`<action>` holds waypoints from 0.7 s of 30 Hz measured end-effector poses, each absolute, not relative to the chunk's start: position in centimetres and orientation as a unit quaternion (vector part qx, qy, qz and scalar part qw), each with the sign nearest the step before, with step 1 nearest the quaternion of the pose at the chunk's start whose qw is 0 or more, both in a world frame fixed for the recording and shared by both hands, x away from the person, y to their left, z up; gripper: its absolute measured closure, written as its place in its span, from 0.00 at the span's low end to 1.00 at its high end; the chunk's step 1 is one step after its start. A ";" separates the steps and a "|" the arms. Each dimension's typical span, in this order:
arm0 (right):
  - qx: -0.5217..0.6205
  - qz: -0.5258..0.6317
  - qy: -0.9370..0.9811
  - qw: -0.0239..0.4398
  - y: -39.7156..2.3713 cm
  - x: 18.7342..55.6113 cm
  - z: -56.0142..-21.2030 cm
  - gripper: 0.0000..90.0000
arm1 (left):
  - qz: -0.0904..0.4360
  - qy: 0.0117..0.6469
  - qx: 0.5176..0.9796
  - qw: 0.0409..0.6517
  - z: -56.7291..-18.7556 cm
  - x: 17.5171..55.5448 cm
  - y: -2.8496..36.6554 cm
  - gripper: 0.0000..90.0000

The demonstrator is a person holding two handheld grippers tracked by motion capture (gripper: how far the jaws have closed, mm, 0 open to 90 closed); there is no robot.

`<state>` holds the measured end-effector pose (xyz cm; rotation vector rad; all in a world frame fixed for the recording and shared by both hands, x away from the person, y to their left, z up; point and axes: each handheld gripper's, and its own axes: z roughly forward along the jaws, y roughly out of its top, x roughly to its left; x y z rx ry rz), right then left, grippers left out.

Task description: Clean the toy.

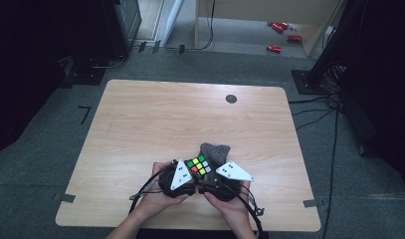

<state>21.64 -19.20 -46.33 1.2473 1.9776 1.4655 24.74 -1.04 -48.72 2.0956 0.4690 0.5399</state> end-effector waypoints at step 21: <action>0.450 0.531 0.705 0.136 -20.0 22.3 -46.6 0.35 | 0.248 0.168 0.838 0.457 -48.6 24.2 -1.1 0.39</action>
